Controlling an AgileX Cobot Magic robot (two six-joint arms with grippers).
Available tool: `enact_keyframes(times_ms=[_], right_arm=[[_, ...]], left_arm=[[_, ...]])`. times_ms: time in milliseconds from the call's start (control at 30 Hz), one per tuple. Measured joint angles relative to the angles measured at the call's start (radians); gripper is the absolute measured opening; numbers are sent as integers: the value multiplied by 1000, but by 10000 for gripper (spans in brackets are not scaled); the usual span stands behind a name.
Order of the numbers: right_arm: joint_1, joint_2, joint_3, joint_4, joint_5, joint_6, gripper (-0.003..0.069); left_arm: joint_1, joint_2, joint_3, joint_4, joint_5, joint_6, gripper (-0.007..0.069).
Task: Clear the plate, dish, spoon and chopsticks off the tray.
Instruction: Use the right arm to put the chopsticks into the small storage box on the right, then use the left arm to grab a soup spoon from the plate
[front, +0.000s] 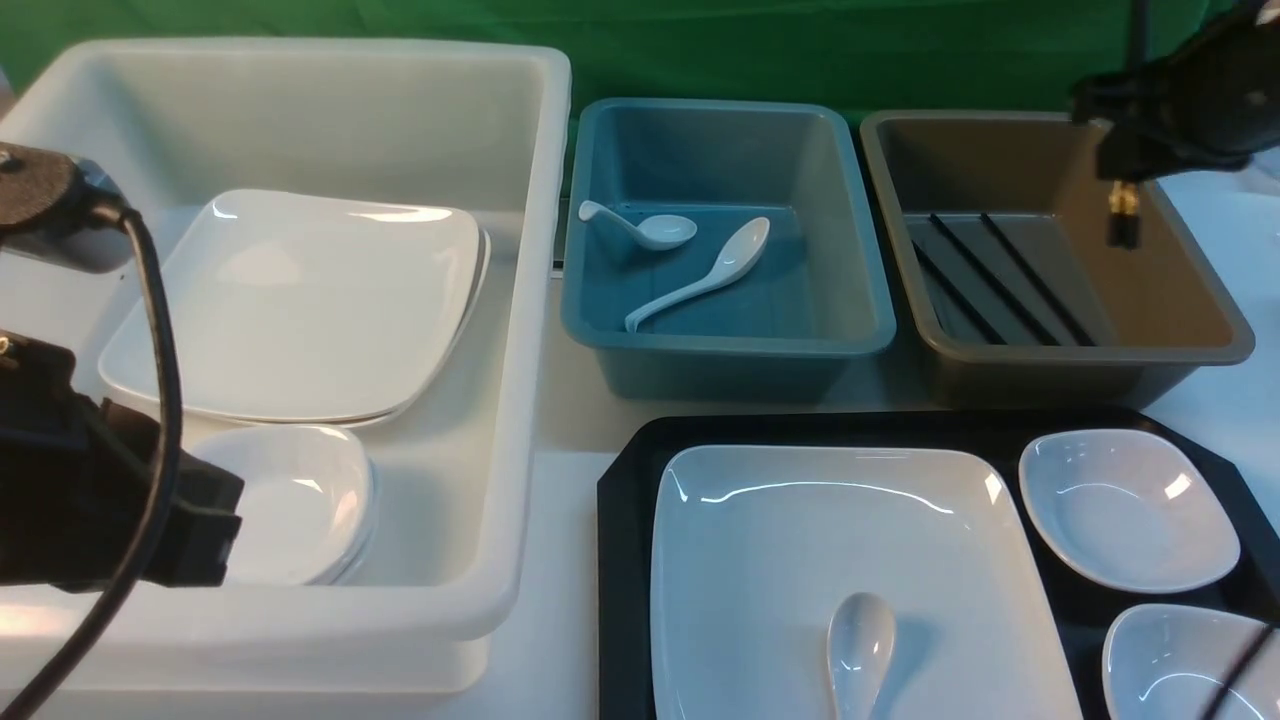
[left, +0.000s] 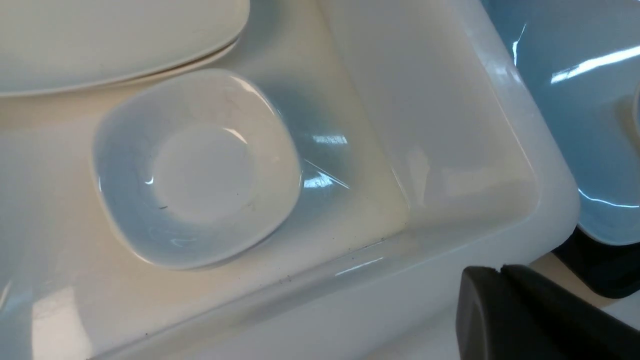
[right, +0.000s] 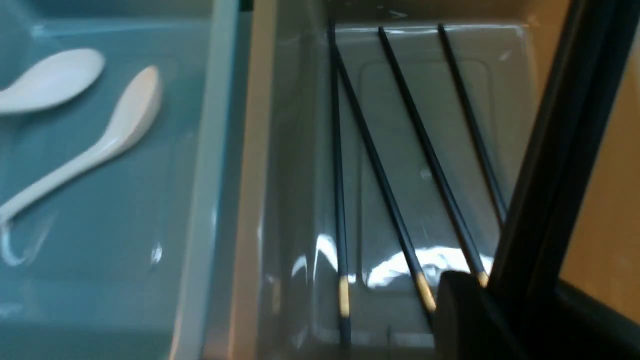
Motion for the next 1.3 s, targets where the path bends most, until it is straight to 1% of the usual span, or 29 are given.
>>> enact_keyframes(times_ms=[100,267,433,567,633,667,700,733,767,833,867,933,967,1000,1033,1067,1100,1133,1167,1200,1267,1300], right_arm=[[0,134,-70,1,-14,10,160],[0,254,-85,1,-72,24,160],[0,317,-86,1,-96,25,160],[0,337,-86,1,-81,25,160],[0,337,-86,1,-61,25,192],[0,334,-87,1,-40,25,238],[0,333,-88,1,-37,25,246],[0,331,-91,1,-5,25,301],[0,330,-93,1,0,24,316],[0,322,-119,0,85,1,378],[0,313,-132,-1,125,-8,393],[0,292,-150,-3,178,-23,394],[0,276,-162,-3,210,-31,382],[0,235,-172,-3,243,-43,333],[0,182,-176,-4,265,-52,255],[0,182,-176,-4,265,-52,255],[0,100,-176,-4,280,-58,148],[0,100,-176,-4,282,-63,136],[0,29,-176,-4,303,-63,74],[0,-13,-176,-4,319,-63,59],[0,-134,-176,-4,387,-81,33],[0,-181,-173,-4,417,-86,31]], left_arm=[[0,0,0,-2,9,0,1],[0,0,0,-3,12,0,1],[0,0,0,-3,13,0,1],[0,0,0,-3,13,0,1],[0,0,0,-3,13,0,1],[0,0,0,-4,13,0,1],[0,0,0,-4,13,0,1],[0,0,0,-4,14,0,1],[0,0,0,-4,14,0,1],[0,10,-10,-3,32,0,1],[0,22,-23,1,53,0,1],[0,36,-47,2,70,0,1],[0,57,-73,3,80,0,1],[-5,86,-119,3,88,5,1],[-19,114,-171,3,93,11,1],[-22,119,-171,3,93,11,1],[-56,162,-233,11,102,11,1],[-62,168,-247,12,103,8,1],[-110,215,-294,24,111,0,1],[-134,235,-311,31,113,-10,1],[-256,337,-365,81,119,-59,1],[-295,371,-376,98,119,-80,1]])
